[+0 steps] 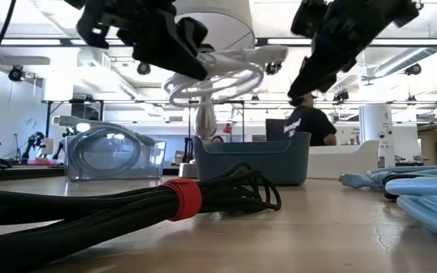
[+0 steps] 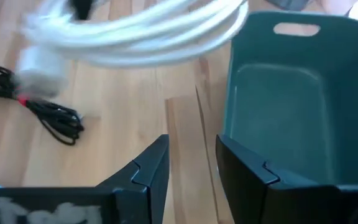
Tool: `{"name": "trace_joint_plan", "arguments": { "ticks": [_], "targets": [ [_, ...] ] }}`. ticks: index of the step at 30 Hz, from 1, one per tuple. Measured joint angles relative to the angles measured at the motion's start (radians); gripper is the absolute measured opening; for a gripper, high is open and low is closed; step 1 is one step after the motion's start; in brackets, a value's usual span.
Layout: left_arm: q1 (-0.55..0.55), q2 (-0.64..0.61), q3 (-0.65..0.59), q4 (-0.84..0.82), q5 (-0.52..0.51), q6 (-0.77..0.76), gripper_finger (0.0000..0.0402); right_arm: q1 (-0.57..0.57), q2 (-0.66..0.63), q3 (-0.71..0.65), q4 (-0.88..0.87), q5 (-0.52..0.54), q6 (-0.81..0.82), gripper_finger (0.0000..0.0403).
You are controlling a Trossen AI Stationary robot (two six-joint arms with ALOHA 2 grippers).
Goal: Pick & Place USB Port
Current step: Put the left white hdmi cable into the blue bin
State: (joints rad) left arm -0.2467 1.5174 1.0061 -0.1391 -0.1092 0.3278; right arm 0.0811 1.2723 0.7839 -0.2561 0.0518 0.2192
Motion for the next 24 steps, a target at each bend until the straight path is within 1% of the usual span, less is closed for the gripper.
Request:
{"name": "trace_joint_plan", "arguments": {
  "ticks": [4, 8, 12, 18, 21, 24],
  "targets": [
    [0.015, -0.025, 0.000, 0.016, -0.116, 0.085, 0.0041, 0.002, -0.083, -0.001, -0.035, 0.001, 0.017, 0.0119],
    [0.055, -0.016, 0.000, 0.048, -0.206, 0.176, 0.0042, 0.002, -0.142, -0.003, -0.062, 0.002, 0.017, 0.0116],
    [0.119, 0.031, 0.000, 0.149, -0.210, 0.258, 0.0042, 0.001, -0.162, -0.003, -0.061, 0.004, 0.009, 0.0118],
    [0.205, 0.139, 0.000, 0.263, -0.195, 0.412, 0.0042, 0.001, -0.153, -0.004, -0.071, 0.004, 0.006, 0.0115],
    [0.239, 0.196, 0.000, 0.284, -0.196, 0.417, 0.0043, 0.002, -0.147, -0.007, -0.082, 0.004, 0.009, 0.0114],
    [0.261, 0.249, 0.000, 0.301, -0.201, 0.375, 0.0046, 0.001, -0.139, -0.007, -0.078, 0.004, 0.009, 0.0116]
  ]
}}
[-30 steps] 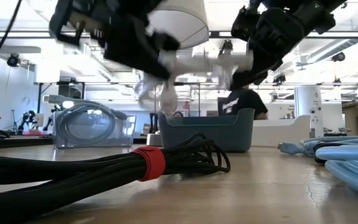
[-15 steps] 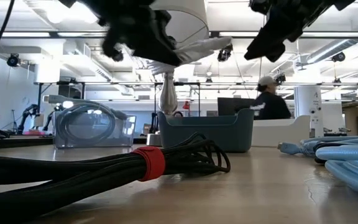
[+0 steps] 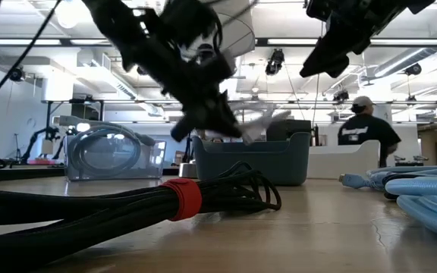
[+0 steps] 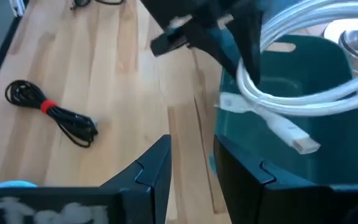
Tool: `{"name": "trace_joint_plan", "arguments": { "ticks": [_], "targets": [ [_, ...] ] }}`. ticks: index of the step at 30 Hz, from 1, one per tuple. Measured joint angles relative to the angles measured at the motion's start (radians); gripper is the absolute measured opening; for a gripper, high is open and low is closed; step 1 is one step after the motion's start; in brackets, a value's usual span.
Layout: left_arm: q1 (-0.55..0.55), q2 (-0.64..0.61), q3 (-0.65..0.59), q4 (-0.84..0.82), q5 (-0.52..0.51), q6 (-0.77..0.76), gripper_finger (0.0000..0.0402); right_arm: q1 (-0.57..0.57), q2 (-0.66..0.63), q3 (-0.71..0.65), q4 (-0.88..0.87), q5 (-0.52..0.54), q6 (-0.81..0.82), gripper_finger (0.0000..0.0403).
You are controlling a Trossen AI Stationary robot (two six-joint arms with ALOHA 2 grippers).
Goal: Pick & Place USB Port
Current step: Put the left white hdmi cable into the blue bin
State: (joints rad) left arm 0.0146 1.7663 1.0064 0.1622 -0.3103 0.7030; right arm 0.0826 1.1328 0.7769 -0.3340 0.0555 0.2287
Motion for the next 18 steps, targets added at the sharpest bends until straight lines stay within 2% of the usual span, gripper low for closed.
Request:
{"name": "trace_joint_plan", "arguments": {
  "ticks": [7, 18],
  "targets": [
    [0.024, 0.104, 0.037, 0.000, -0.006, -0.026, 0.0052, 0.000, 0.002, -0.001, -0.001, 0.000, 0.000, 0.0116],
    [0.024, 0.117, 0.105, -0.050, -0.005, -0.031, 0.0107, 0.000, 0.002, -0.001, -0.003, 0.000, 0.000, 0.0111]
  ]
}}
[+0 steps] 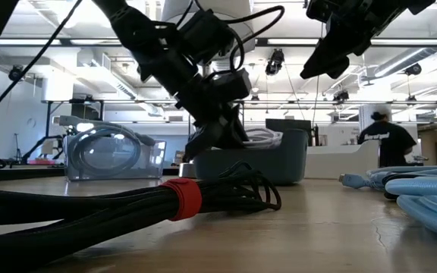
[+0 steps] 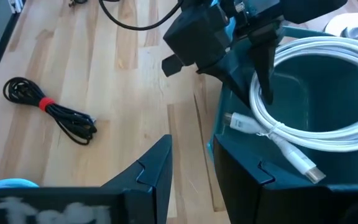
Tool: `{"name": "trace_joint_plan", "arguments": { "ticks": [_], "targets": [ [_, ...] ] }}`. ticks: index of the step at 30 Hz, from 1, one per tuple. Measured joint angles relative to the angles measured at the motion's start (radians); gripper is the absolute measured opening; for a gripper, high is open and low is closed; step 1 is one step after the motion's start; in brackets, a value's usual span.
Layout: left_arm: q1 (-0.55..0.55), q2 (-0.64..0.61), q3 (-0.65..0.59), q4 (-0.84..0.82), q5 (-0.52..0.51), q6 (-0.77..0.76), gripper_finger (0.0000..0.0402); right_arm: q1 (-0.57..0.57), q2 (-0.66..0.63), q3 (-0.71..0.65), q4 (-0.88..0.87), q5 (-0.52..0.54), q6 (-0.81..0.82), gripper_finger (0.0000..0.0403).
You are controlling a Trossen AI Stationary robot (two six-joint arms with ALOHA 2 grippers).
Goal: Pick & Place USB Port
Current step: Put the left white hdmi cable into the blue bin
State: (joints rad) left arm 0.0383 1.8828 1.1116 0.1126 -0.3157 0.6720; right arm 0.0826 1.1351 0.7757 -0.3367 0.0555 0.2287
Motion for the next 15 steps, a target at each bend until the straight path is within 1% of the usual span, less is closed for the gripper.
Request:
{"name": "trace_joint_plan", "arguments": {
  "ticks": [2, 8, 15],
  "targets": [
    [0.001, 0.000, 0.012, -0.016, 0.000, -0.008, 0.0118, 0.000, 0.000, 0.000, 0.000, 0.000, 0.000, 0.0113],
    [0.001, 0.000, 0.042, -0.134, 0.000, -0.041, 0.0143, 0.000, 0.000, -0.001, -0.001, 0.000, 0.000, 0.0111],
    [-0.004, -0.002, 0.047, -0.138, -0.001, -0.094, 0.0164, 0.000, 0.000, -0.001, -0.002, 0.000, 0.000, 0.0102]
  ]
}}
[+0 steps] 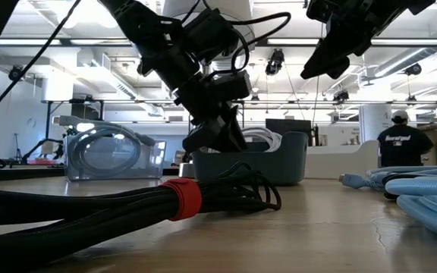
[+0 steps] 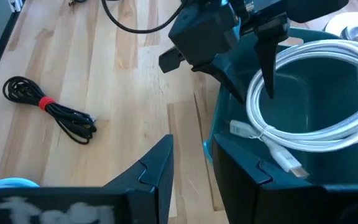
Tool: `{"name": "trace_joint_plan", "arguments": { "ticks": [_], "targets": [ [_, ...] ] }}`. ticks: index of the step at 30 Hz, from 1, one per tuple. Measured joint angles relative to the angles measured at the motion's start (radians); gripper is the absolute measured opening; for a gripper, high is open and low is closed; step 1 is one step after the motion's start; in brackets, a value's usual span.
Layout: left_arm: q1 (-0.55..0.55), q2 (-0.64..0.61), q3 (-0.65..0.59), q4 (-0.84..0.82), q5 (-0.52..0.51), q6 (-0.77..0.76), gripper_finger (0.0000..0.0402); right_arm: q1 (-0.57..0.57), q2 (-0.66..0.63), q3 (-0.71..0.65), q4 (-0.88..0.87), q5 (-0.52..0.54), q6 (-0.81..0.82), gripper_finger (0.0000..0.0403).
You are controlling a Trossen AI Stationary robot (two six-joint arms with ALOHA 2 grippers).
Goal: Pick & Place USB Port
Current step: Put the left white hdmi cable into the blue bin, then put the top blue hdmi cable into the black bin
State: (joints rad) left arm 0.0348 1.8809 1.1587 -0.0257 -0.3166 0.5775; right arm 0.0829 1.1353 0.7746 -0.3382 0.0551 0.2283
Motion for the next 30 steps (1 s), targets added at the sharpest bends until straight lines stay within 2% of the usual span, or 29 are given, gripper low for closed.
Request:
{"name": "trace_joint_plan", "arguments": {
  "ticks": [9, 20, 25, 30],
  "targets": [
    [-0.025, -0.001, 0.000, 0.002, -0.016, -0.024, 0.0168, 0.000, 0.000, 0.000, -0.002, 0.000, 0.000, 0.0105],
    [-0.098, -0.013, 0.000, -0.003, -0.251, 0.013, 0.0168, 0.000, 0.000, 0.000, -0.002, 0.000, 0.001, 0.0099],
    [-0.130, -0.046, 0.000, -0.011, -0.286, -0.004, 0.0167, 0.000, 0.000, 0.000, -0.013, -0.002, 0.082, 0.0100],
    [-0.161, -0.095, 0.000, -0.023, -0.279, -0.062, 0.0167, 0.000, 0.000, -0.001, -0.115, -0.003, 0.173, 0.0110]
  ]
}}
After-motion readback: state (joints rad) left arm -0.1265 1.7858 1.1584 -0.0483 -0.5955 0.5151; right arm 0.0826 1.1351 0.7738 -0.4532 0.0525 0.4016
